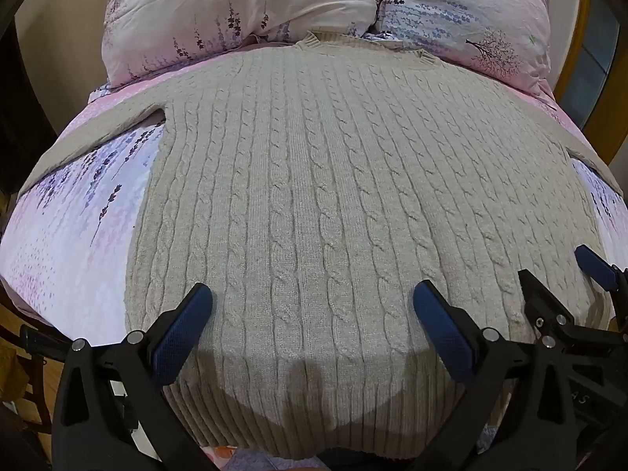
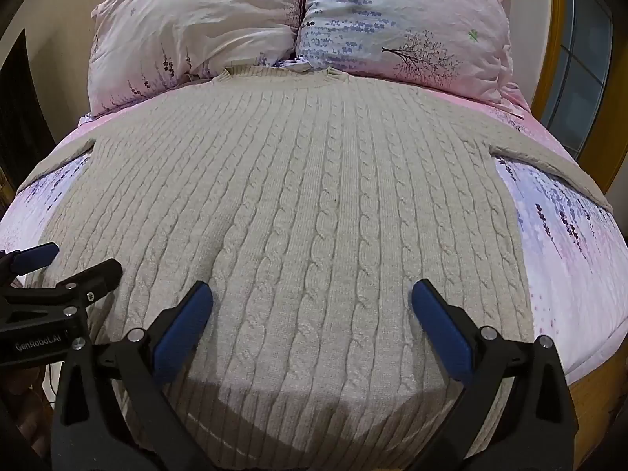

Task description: Fold small clothes

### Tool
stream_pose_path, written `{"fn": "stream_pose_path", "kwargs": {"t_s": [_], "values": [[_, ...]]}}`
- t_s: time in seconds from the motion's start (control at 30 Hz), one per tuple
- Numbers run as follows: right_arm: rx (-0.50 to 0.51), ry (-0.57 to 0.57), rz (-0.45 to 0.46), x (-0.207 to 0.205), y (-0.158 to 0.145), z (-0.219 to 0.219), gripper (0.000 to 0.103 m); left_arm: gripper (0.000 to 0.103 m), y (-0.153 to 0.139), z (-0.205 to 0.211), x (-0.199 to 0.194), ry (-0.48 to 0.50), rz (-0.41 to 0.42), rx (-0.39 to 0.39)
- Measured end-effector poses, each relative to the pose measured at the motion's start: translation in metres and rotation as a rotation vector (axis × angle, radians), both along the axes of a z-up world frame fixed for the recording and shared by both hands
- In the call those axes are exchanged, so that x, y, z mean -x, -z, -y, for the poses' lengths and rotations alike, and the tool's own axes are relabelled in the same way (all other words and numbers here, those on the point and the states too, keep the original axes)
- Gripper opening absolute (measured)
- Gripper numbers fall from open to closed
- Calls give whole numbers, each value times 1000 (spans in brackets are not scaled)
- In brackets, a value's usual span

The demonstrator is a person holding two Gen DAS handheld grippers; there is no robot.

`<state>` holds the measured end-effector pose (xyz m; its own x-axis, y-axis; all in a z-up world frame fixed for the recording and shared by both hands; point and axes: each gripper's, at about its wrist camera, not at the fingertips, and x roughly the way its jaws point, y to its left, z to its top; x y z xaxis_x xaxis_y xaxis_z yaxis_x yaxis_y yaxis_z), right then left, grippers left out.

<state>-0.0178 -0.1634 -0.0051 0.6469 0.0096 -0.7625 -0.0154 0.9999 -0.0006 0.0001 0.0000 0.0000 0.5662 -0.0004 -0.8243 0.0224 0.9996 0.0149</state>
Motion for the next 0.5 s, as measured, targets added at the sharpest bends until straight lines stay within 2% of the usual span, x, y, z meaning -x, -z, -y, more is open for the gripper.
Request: {"fn": "stream_pose_path", "kwargs": {"t_s": [0.5], "values": [[-2, 0, -5, -2, 1, 0, 101, 102, 0, 0, 0, 0, 0, 0]]}}
